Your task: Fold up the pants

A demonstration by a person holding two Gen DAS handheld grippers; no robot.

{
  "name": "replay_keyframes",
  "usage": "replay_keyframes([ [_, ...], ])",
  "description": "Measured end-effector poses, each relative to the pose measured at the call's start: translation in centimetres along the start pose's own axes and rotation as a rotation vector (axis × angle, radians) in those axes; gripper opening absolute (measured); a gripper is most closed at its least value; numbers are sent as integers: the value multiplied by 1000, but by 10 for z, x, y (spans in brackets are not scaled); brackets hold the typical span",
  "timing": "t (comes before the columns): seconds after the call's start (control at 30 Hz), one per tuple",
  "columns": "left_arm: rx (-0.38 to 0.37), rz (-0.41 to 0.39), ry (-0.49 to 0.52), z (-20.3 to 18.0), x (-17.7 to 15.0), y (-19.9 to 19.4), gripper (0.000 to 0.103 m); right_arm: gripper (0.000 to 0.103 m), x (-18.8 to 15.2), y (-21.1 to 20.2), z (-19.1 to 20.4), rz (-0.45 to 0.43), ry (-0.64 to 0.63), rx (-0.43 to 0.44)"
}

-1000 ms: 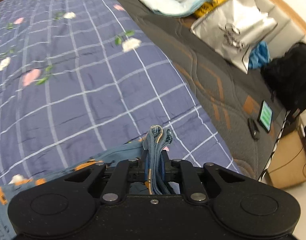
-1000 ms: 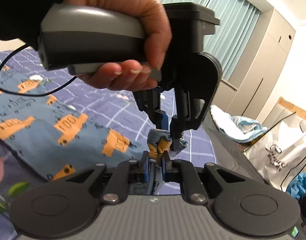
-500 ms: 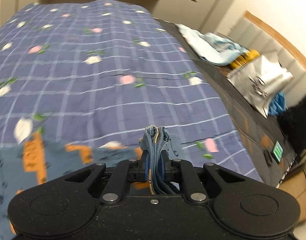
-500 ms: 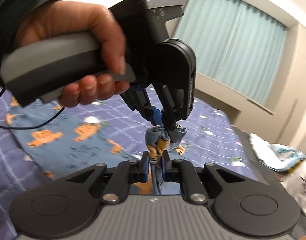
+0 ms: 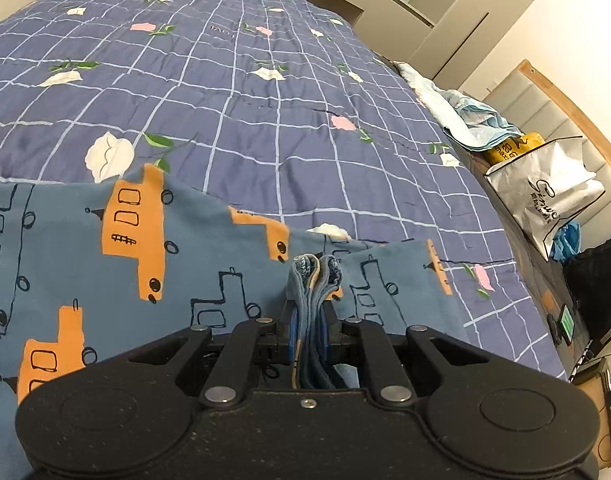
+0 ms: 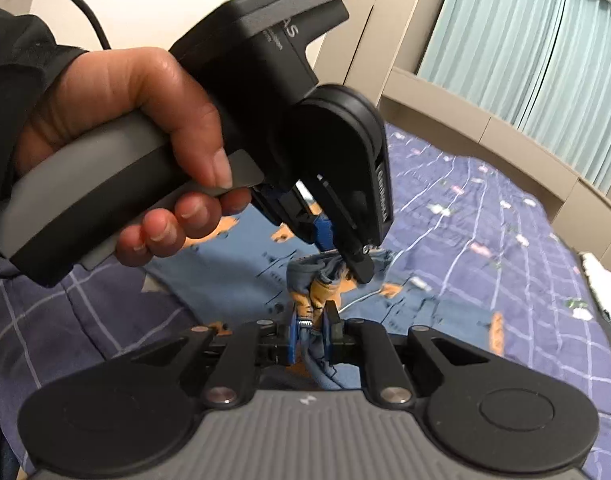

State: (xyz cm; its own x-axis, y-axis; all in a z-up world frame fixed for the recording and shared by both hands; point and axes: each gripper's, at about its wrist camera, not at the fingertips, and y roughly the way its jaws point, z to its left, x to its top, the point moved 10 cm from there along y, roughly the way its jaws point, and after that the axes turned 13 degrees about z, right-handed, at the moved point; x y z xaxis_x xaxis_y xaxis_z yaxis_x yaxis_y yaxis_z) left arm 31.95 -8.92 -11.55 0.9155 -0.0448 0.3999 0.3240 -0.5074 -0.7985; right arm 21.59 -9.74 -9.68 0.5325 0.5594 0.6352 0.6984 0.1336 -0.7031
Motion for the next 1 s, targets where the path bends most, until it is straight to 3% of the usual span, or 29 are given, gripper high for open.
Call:
replay_keyframes([
  [0.4, 55, -15, 20, -10, 11, -26, 12, 16, 9, -15, -10, -43, 25, -23],
  [0.6, 153, -36, 104, -13, 16, -63, 12, 16, 29, -33, -7, -101, 25, 9],
  [0.8, 237, -24, 114, 19, 7, -82, 12, 16, 43, -26, 18, -112, -20, 97],
  [1.0, 212, -8, 43, 63, -8, -67, 12, 19, 43, -4, 45, -56, -72, 148],
])
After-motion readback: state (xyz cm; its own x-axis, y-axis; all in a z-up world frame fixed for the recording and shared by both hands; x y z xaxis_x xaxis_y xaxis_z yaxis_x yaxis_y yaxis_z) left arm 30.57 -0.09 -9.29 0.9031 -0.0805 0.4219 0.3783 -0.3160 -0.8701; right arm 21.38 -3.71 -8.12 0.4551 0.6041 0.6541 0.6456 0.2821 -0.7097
